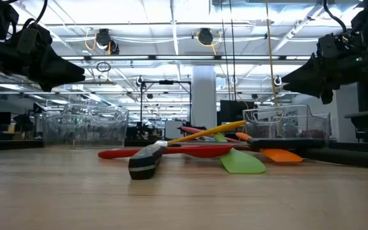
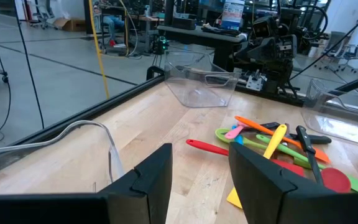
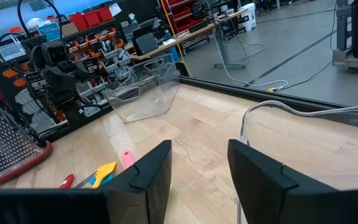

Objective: Pick & Place Kitchen Items

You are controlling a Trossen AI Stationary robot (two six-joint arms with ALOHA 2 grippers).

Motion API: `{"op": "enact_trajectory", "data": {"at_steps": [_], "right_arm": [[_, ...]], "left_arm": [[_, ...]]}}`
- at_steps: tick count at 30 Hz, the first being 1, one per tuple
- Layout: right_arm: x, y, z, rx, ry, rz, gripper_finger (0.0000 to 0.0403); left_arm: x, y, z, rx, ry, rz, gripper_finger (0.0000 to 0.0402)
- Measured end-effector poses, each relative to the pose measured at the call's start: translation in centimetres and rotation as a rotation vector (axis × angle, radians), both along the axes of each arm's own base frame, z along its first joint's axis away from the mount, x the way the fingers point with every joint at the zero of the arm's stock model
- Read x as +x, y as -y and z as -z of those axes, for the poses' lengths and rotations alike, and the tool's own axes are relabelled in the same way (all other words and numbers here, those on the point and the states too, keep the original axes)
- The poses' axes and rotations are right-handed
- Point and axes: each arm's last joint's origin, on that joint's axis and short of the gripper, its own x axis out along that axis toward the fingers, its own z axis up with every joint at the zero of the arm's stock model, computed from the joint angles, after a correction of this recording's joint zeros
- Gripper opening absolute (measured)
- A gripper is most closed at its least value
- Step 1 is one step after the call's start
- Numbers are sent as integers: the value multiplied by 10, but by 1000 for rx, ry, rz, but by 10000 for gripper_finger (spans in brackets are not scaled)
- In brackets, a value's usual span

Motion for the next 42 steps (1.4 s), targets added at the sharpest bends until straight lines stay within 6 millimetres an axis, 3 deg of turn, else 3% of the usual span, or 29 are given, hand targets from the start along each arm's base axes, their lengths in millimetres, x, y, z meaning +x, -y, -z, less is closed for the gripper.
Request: {"op": "enact_trajectory", "data": {"at_steps": [36,42], "right_arm": [[0,0,0,1,2,-2,153],[0,0,0,132,69,13,153]], "left_arm": [[0,0,0,0,0,0,161],[0,0,0,0,0,0,161]]}}
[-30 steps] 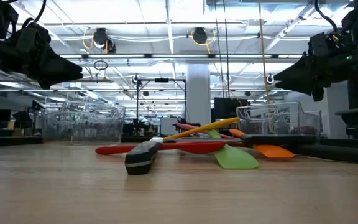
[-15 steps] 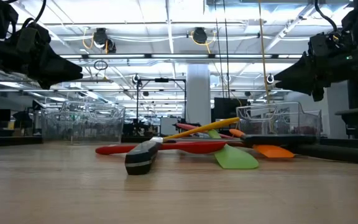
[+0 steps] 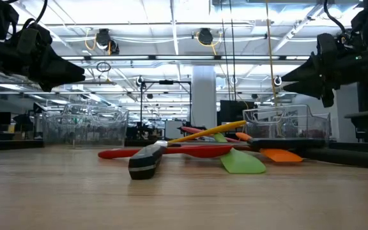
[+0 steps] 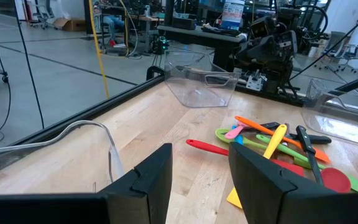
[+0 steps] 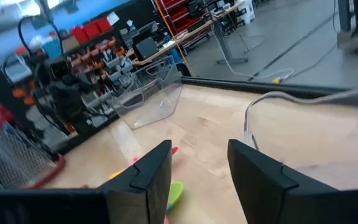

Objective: Pick & Place Kitchen Items
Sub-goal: Put the black kitchen knife into the top left transparent bin

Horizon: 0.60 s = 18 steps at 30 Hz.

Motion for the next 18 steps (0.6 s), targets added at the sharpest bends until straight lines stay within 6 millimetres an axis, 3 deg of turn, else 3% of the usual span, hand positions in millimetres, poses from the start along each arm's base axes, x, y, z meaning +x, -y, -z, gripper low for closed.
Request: {"op": "enact_trajectory", "data": {"at_steps": [14,18], "right_arm": [[0,0,0,-15,-7,0,153],[0,0,0,-16,-8,0,153]], "left_arm": [[0,-1,-3,28,21,-36,161],[0,-2,-9,-124,150,-66,161]]}}
